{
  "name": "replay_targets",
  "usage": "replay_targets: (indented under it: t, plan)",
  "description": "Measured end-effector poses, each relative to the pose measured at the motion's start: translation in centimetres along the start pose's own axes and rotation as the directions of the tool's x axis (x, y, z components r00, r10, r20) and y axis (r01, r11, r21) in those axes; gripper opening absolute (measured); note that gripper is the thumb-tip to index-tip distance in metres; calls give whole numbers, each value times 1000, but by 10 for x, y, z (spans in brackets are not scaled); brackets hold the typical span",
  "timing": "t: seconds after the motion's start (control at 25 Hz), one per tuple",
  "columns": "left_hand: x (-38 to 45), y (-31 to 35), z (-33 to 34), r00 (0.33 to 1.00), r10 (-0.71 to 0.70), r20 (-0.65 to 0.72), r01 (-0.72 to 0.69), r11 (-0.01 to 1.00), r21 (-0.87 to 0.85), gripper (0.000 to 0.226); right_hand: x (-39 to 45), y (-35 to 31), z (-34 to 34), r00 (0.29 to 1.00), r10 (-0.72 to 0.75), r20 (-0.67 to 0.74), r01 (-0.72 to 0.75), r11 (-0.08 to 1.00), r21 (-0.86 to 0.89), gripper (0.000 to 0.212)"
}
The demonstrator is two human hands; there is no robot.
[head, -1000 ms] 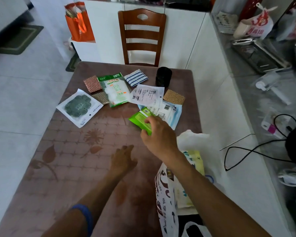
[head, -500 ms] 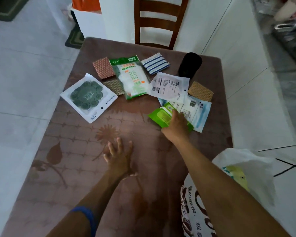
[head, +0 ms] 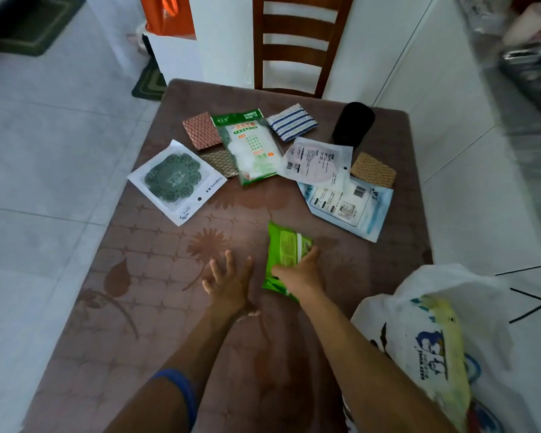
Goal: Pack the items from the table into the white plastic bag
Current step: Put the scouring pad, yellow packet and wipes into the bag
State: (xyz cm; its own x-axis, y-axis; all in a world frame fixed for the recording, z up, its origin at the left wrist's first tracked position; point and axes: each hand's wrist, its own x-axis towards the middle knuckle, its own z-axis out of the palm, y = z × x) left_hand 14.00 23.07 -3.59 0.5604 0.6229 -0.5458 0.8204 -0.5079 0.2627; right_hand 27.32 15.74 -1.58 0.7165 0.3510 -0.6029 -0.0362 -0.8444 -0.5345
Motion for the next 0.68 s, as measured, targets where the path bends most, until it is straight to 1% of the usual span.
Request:
replay_targets:
  t: [0.04, 0.08, 0.12, 0.16, 0.2, 0.24, 0.28, 0.32, 0.36, 0.4, 0.48, 0.52, 0.56, 0.6, 0.68]
  plan:
    - [-6, -3, -6, 998, 36, -56, -45, 985, -168, 74, -16, -1, 7, 998, 39, 43, -45, 986, 158, 97]
    - [-14, -8, -14, 991, 30, -133, -86, 896, -435, 57, -32, -4, 10, 992, 57, 114, -92, 942, 324, 89]
    - [-30, -9, -23, 989, -53, -140, -62, 709, -702, 46, -49, -6, 10, 977, 44, 209, -140, 871, 471, 82]
    - [-49, -7, -31, 989, -147, 1, 66, 434, -898, 41, -67, -9, 6, 946, 10, 324, -206, 790, 578, 74]
    - [-68, -2, -40, 981, -117, 157, 175, 169, -970, 44, -83, -11, -2, 900, -52, 433, -269, 715, 646, 63]
    - [-86, 6, -45, 979, -9, 203, 203, -13, -979, 50, -101, -15, -16, 855, -125, 504, -305, 664, 682, 51]
    - [-104, 18, -51, 982, 81, 171, 181, -144, -973, 52, -118, -19, -34, 821, -179, 542, -321, 641, 698, 38]
    - [-123, 32, -60, 985, 137, 107, 139, -249, -958, 50, -130, -22, -53, 801, -218, 557, -314, 640, 701, 30]
    - [-137, 47, -69, 986, 159, 58, 104, -303, -947, 47, -142, -24, -75, 797, -255, 548, -280, 648, 709, 29]
    - [-148, 65, -76, 982, 189, 21, 81, -315, -946, 45, -152, -24, -99, 801, -293, 522, -230, 653, 721, 32]
    - [-168, 101, -82, 973, 228, -44, 19, -265, -964, 51, -171, -9, -151, 821, -348, 452, -95, 697, 710, 38]
    - [-174, 118, -82, 969, 236, -68, -7, -249, -968, 53, -178, 1, -178, 843, -354, 405, -22, 730, 684, 39]
    - [-180, 134, -78, 968, 233, -96, -40, -236, -971, 51, -185, 14, -201, 867, -359, 345, 55, 758, 650, 37]
    - [-185, 149, -73, 966, 226, -127, -81, -200, -976, 46, -189, 27, -221, 887, -365, 283, 119, 772, 625, 33]
    - [-200, 180, -60, 950, 269, -157, -150, -44, -988, 41, -190, 55, -248, 914, -353, 200, 177, 790, 587, 27]
